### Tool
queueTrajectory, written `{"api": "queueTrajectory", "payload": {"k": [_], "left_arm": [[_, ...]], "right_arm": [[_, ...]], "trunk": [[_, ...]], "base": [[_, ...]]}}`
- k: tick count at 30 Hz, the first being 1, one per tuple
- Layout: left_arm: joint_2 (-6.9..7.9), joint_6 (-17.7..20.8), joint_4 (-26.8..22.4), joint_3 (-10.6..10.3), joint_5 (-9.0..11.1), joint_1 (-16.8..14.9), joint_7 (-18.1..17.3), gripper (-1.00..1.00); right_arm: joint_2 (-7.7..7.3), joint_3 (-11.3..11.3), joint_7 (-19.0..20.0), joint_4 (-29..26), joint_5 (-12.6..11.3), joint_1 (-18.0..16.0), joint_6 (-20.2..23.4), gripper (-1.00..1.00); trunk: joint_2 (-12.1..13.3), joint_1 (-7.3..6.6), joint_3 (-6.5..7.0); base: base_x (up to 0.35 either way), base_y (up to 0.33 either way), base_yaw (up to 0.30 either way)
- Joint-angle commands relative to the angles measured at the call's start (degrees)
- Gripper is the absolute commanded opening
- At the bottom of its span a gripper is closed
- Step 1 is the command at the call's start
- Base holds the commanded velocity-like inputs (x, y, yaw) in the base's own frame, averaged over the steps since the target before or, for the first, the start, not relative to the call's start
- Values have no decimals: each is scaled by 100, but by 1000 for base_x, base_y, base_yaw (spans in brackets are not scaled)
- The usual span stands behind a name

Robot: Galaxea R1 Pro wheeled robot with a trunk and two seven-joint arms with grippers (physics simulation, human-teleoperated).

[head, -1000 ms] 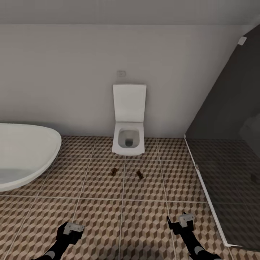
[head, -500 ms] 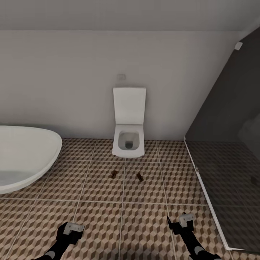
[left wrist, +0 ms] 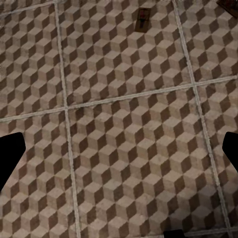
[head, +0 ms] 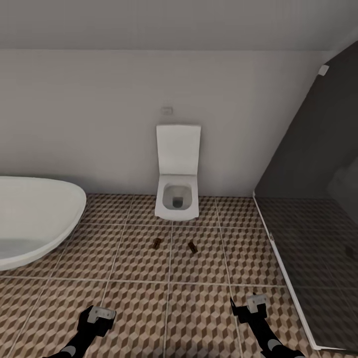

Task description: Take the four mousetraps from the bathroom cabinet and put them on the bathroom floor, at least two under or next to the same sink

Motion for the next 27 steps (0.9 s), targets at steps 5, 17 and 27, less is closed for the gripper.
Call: {"api": "queueTrajectory", "payload": {"k": [5, 17, 27], "left_arm": [[-4, -20, 19, -47, 57, -7, -23, 100], [-4, -19, 19, -48, 58, -7, -22, 100], [-4, -11, 19, -48, 58, -7, -22, 100]], "right_arm": [[0, 52, -15, 2, -47, -1, -14, 100], [0, 52, -22, 2, -47, 0, -14, 100], [0, 52, -23, 2, -49, 0, -14, 100]], "trunk": [[-9, 3, 38], [-9, 3, 149], [-9, 3, 241]], "base": [[0, 0, 0], [0, 0, 0], [0, 0, 0]]}}
